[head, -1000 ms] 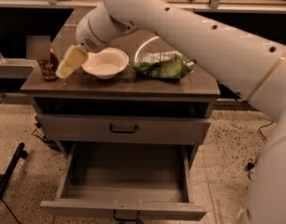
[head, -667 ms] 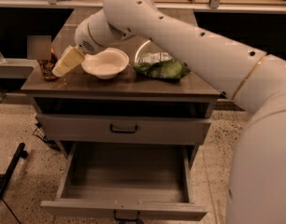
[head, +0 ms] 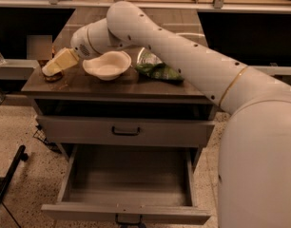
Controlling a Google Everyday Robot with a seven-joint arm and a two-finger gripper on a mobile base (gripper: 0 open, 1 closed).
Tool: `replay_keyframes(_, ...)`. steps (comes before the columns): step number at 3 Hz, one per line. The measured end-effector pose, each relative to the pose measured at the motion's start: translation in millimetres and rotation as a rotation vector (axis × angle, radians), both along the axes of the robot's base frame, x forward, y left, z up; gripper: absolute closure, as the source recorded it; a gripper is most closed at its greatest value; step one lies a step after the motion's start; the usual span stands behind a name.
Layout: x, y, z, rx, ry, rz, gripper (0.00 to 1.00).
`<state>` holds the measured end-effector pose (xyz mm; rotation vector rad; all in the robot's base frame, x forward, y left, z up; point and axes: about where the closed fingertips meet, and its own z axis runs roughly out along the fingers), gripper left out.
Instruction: Place orange can into middle drawer
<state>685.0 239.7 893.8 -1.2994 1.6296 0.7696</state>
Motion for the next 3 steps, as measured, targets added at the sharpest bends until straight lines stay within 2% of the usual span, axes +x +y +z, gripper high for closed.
replay_keyframes(1,-0.2,12.2,2.9,0.106,0.029,0.016,0.0)
replay_keyframes(2,-3.2,24.3,13.3,0.204,0.026,0.037,0.0)
replay_keyframes(3,-9.4,34.7,31.1,0.26,-0.018,0.061,0.03)
